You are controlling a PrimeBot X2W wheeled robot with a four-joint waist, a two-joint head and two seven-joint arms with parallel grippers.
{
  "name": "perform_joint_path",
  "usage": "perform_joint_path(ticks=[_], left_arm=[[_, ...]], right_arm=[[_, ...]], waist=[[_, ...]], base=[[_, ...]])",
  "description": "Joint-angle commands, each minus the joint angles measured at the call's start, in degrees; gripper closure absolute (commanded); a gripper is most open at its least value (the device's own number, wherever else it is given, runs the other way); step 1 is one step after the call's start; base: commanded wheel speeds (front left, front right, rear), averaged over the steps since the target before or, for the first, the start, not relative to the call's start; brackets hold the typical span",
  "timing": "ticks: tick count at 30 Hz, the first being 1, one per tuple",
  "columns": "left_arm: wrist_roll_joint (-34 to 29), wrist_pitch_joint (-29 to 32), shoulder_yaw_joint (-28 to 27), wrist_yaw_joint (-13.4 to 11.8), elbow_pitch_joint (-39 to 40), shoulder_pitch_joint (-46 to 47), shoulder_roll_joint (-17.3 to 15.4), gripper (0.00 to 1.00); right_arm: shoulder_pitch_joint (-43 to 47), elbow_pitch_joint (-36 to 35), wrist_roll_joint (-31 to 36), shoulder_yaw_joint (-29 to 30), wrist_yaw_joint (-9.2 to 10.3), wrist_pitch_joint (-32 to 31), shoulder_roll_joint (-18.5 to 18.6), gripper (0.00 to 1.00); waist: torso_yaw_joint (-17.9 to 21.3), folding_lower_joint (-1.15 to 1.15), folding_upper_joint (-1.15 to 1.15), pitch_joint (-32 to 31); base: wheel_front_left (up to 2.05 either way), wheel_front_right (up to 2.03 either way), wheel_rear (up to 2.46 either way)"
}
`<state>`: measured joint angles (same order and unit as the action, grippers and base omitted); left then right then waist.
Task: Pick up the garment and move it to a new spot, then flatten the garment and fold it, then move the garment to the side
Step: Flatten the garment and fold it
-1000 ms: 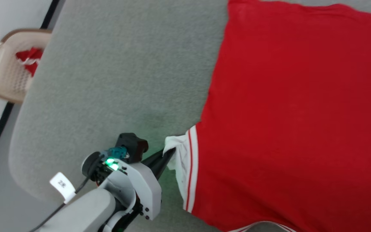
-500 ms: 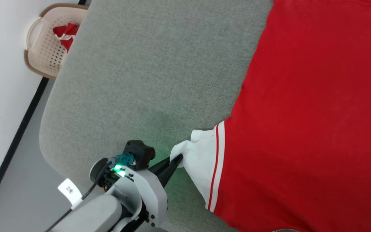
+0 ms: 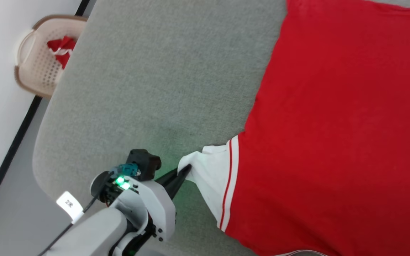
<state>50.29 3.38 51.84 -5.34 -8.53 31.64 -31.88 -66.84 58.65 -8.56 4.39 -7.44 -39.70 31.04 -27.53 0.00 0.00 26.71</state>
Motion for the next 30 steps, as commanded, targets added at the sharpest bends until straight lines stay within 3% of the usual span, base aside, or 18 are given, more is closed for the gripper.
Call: perform_joint_path(ticks=[1,6,12,19,30], left_arm=[[0.28,-0.26,-0.19,0.33,-0.64,0.68,0.02,1.0],[0.91,-0.32,-0.63,0.78,-2.93,0.46,-0.93,1.0],[1.94,-0.5,-1.45,-0.31,-3.82,-1.68,-2.94,1.0],[3.07,-0.93,-2.54,-2.41,-2.25,-4.74,-5.7,1.0],[4.3,-1.12,-3.79,-5.53,1.58,-8.29,-9.01,1.0]], right_arm=[[5.16,1.02,-1.29,-2.12,-0.08,-0.97,-1.37,1.0],[13.22,-8.43,-9.67,-8.74,-0.07,-0.27,-0.34,1.0],[27.38,-23.7,-20.23,-12.54,-0.06,0.04,1.37,1.0],[42.92,-38.22,-24.26,-9.79,-0.03,0.67,0.49,1.0],[62.45,-49.08,-23.7,-1.99,-0.01,0.68,-7.68,1.0]], waist=[[1.93,0.0,0.0,-2.2],[5.12,0.0,0.0,-5.67],[9.7,0.0,0.0,-9.48],[14.95,0.0,0.0,-12.37],[20.83,0.0,0.0,-14.21]], base=[[0.0,0.0,0.0],[0.0,0.0,0.0],[0.0,0.0,0.0],[0.0,0.0,0.0],[0.0,0.0,0.0]])
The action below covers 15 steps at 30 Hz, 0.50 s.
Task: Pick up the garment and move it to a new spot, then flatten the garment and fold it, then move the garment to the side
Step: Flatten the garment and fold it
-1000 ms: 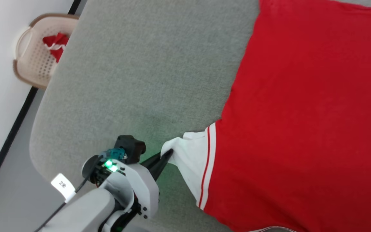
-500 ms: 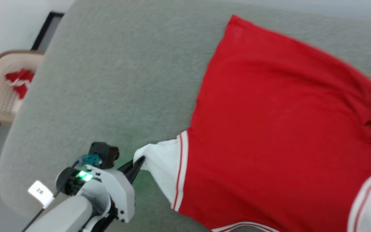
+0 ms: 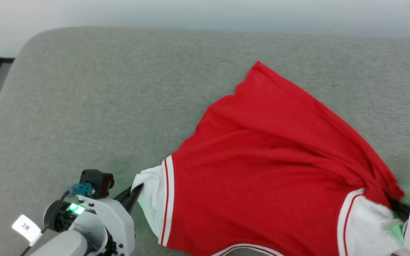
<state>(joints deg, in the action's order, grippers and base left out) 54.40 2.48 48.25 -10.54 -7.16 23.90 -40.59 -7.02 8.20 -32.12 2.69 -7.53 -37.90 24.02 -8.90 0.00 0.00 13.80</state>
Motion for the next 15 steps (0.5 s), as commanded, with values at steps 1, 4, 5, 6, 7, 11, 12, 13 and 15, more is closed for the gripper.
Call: perform_joint_path(ticks=[1,4,5,6,7,11,12,13,15], left_arm=[[0.28,-0.21,-0.25,-0.52,0.51,-0.74,-0.49,1.0],[0.5,-0.02,-0.4,-1.04,1.39,-1.23,-1.15,1.0],[0.5,0.12,-0.4,-1.12,1.67,-1.21,-1.22,1.0],[0.53,0.21,-0.41,-1.21,1.86,-1.27,-1.32,1.0],[0.52,0.29,-0.43,-1.27,2.03,-1.29,-1.43,1.0],[0.78,0.21,-0.54,-1.16,2.56,-1.52,-1.72,1.0],[0.81,0.24,-0.52,-1.18,2.63,-1.52,-1.7,1.0],[0.85,0.27,-0.5,-1.19,2.68,-1.56,-1.69,1.0],[0.94,0.26,-0.46,-1.15,2.77,-1.58,-1.65,1.0]], right_arm=[[3.86,0.99,-0.17,0.16,0.09,-0.88,-1.18,1.0],[6.67,0.41,0.01,1.22,0.1,-0.24,-2.81,1.0],[7.48,0.5,0.6,1.39,0.1,0.03,-2.93,1.0],[8.38,0.71,0.82,1.24,0.12,0.3,-3.27,1.0],[9.0,0.92,0.98,1.2,0.14,0.69,-3.71,1.0],[10.16,2.94,1.47,1.17,0.15,2.48,-5.09,1.0],[9.98,3.53,1.64,1.09,0.15,2.89,-5.29,1.0],[9.83,4.08,1.92,0.93,0.17,3.16,-5.45,1.0],[9.08,5.1,2.61,0.84,0.29,3.95,-5.6,0.76]], waist=[[2.52,0.0,0.0,-1.32],[3.46,0.0,0.0,-1.37],[3.59,0.0,0.0,-1.35],[3.71,0.0,0.0,-1.36],[3.8,0.0,0.0,-1.35],[4.13,0.0,0.0,-1.23],[4.18,0.0,0.0,-1.2],[4.22,0.0,0.0,-1.18],[4.26,0.0,0.0,-1.16]], base=[[0.0,0.0,0.0],[0.0,0.0,0.0],[0.0,0.0,0.0],[0.0,0.0,0.0],[0.0,0.0,0.0],[0.0,0.0,0.0],[0.0,0.0,0.0],[0.0,0.0,0.0],[0.0,0.0,0.0]])
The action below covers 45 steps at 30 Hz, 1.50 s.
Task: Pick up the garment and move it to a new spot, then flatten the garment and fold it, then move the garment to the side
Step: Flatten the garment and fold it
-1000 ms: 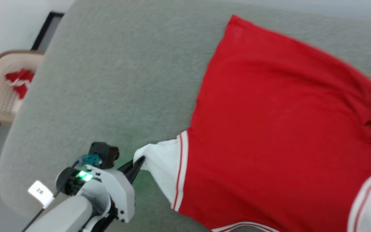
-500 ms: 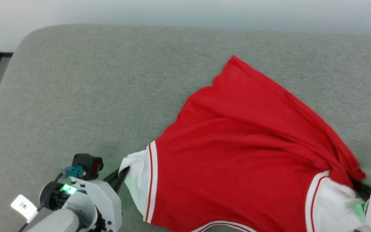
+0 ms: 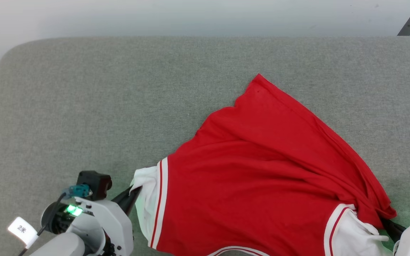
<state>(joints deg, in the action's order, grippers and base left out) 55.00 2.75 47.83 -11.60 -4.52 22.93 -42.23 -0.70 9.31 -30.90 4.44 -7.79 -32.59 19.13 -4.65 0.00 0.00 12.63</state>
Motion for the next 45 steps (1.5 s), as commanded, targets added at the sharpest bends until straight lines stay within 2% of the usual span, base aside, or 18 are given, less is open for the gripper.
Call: perform_joint_path(ticks=[1,2,3,8,14,18,21,24,30,31,38,45], left_arm=[[0.42,-0.09,-0.07,-0.1,0.17,-0.64,0.0,1.0],[0.48,-0.15,-0.09,-0.13,0.2,-0.69,-0.01,1.0],[0.54,-0.22,-0.12,-0.17,0.24,-0.73,-0.03,1.0],[0.48,-0.46,-0.01,-0.44,0.57,-0.93,0.0,1.0],[-0.17,-0.46,0.36,-0.91,1.49,-0.52,0.53,1.0],[-0.75,-0.31,0.85,-0.58,1.71,0.5,1.49,1.0],[-1.31,-0.13,1.54,0.04,1.59,1.65,2.75,1.0],[-1.96,0.08,2.31,1.03,0.98,3.17,4.27,1.0],[-3.15,-0.12,3.88,3.16,-0.99,6.19,7.78,1.0],[-3.15,-0.12,3.88,3.16,-0.99,6.19,7.78,1.0],[-4.07,-0.84,5.44,5.99,-3.73,9.31,11.7,1.0],[-4.49,-1.89,6.61,8.62,-6.95,11.68,15.23,1.0]], right_arm=[[2.37,4.28,1.68,-1.06,0.56,-1.13,-0.67,0.58],[2.05,4.35,1.92,-1.38,0.56,-1.1,-0.57,0.25],[1.75,4.19,1.86,-1.62,0.56,-1.2,-0.42,0.0],[0.91,0.95,1.74,-2.6,0.63,-3.69,1.74,0.0],[-2.07,-10.91,0.34,-1.06,0.33,-8.55,3.97,0.0],[-6.96,-18.24,0.13,-2.45,0.33,-10.48,5.53,0.0],[-12.74,-19.41,0.35,-5.54,0.33,-9.17,7.88,0.0],[-19.58,-16.26,-0.35,-9.8,0.33,-6.61,10.54,0.0],[-34.17,-4.52,-1.9,-20.06,0.33,-1.75,14.2,0.0],[-34.17,-4.52,-1.9,-20.06,0.33,-1.75,14.2,0.0],[-48.1,10.7,-4.51,-31.93,0.33,-1.33,16.62,0.0],[-56.76,22.44,-7.11,-42.29,0.33,-2.36,17.3,0.0]], waist=[[0.03,0.0,0.0,0.0],[0.06,0.0,0.0,-0.01],[0.09,0.0,0.0,-0.01],[0.1,0.0,0.0,-0.19],[-0.97,0.0,0.0,0.05],[-2.84,0.0,0.0,0.9],[-4.8,0.0,0.0,1.84],[-7.25,0.0,0.0,2.96],[-12.44,0.0,0.0,5.43],[-12.44,0.0,0.0,5.43],[-18.36,0.0,0.0,8.65],[-22.55,0.0,0.0,10.95]], base=[[0.0,0.0,0.0],[0.0,0.0,0.0],[0.0,0.0,0.0],[0.0,0.0,0.0],[0.0,0.0,0.0],[0.0,0.0,0.0],[0.0,0.0,0.0],[0.0,0.0,0.0],[0.0,0.0,0.0],[0.0,0.0,0.0],[0.0,0.0,0.0],[0.0,0.0,0.0]])
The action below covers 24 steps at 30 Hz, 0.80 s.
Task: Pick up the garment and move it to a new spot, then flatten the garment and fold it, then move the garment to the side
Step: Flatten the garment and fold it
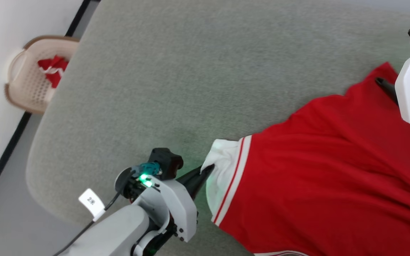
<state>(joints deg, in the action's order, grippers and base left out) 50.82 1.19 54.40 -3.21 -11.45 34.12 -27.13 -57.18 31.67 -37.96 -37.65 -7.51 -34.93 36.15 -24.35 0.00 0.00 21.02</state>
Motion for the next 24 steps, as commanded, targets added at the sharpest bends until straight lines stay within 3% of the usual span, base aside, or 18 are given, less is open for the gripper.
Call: perform_joint_path(ticks=[1,8,9,10,11,19,24], left_arm=[[-0.36,-0.41,0.19,0.49,-0.48,0.74,0.59,1.0],[-0.18,-1.37,0.93,2.41,-3.71,1.91,2.89,1.0],[-0.07,-1.55,0.94,2.7,-4.07,2.04,3.11,1.0],[0.01,-1.7,0.95,2.84,-4.5,2.13,3.17,1.0],[0.07,-1.68,0.94,2.99,-4.94,2.16,3.18,1.0],[0.47,-1.45,0.46,3.39,-7.13,3.11,2.22,1.0],[0.52,0.89,-0.06,3.57,-6.57,4.92,-0.37,1.0]], right_arm=[[-1.23,1.4,-0.55,-1.31,0.05,-0.31,0.28,0.0],[-3.97,10.32,-3.24,-9.84,0.05,-5.07,0.8,0.0],[-3.86,11.75,-3.57,-10.77,0.06,-6.69,0.8,0.25],[-3.82,12.99,-4.12,-11.75,0.08,-8.37,0.79,0.8],[-3.77,13.8,-4.83,-12.63,0.08,-9.76,0.71,1.0],[-7.1,17.39,-7.58,-12.83,0.07,-10.74,-0.09,1.0],[-10.97,17.21,-8.62,-12.12,0.07,-7.8,-1.74,1.0]], waist=[[-3.28,0.0,0.0,2.84],[-5.19,0.0,0.0,3.9],[-5.3,0.0,0.0,3.94],[-5.36,0.0,0.0,3.96],[-5.35,0.0,0.0,3.92],[-3.4,0.0,0.0,2.63],[-0.69,0.0,0.0,0.91]], base=[[0.0,0.0,0.0],[0.0,0.0,0.0],[0.0,0.0,0.0],[0.0,0.0,0.0],[0.0,0.0,0.0],[0.0,0.0,0.0],[0.0,0.0,0.0]])
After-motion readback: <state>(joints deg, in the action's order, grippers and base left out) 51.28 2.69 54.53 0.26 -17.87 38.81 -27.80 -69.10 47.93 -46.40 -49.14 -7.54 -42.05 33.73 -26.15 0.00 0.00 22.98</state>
